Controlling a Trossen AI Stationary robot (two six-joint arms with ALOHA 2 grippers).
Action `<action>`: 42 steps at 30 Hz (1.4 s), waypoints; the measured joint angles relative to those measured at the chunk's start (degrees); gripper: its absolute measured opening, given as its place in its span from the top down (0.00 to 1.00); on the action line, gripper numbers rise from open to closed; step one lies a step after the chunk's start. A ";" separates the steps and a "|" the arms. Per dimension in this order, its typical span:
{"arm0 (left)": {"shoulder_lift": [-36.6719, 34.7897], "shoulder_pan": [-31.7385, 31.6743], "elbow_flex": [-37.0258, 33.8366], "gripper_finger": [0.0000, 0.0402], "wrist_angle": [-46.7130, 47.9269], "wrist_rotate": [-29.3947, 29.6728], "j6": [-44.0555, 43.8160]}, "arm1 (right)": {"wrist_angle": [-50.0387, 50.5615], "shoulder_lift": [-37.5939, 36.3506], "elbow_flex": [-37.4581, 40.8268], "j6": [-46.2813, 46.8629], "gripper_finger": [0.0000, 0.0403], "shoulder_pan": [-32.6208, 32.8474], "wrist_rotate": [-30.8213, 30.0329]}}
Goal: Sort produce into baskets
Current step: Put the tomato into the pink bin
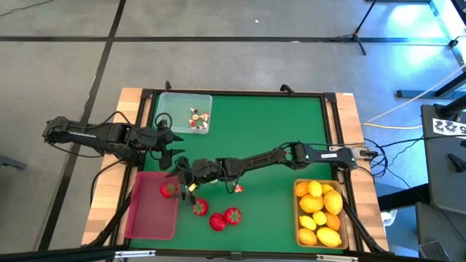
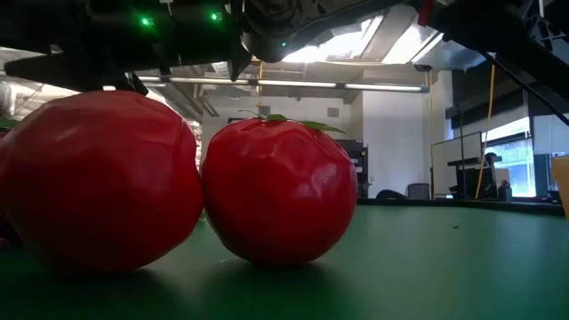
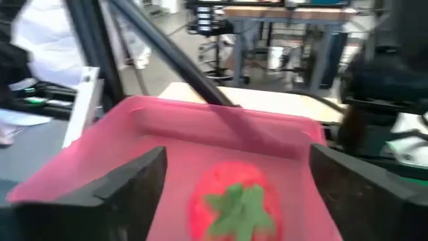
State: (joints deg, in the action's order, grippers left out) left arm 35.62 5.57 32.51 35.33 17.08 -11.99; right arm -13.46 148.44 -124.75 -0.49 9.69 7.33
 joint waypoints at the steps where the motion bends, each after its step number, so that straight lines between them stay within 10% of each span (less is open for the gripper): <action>1: 0.00 0.00 0.00 0.48 0.00 0.00 -0.01 | -0.04 0.00 0.00 0.00 0.09 0.00 -1.14; 11: -0.02 0.00 0.00 0.48 0.00 2.41 -0.04 | 3.31 -2.22 0.02 3.64 0.02 0.09 0.88; 28: -0.02 0.00 -0.02 0.48 1.81 2.69 -3.30 | 54.32 -12.19 0.02 10.80 0.04 2.88 -1.92; 42: 0.00 0.01 -0.02 0.48 1.79 2.69 -4.76 | 56.90 -11.67 0.00 12.17 0.04 5.36 -2.80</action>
State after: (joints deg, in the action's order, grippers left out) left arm 35.62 5.58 32.49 37.12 19.77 -16.75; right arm 43.44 136.77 -124.75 11.68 15.06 4.53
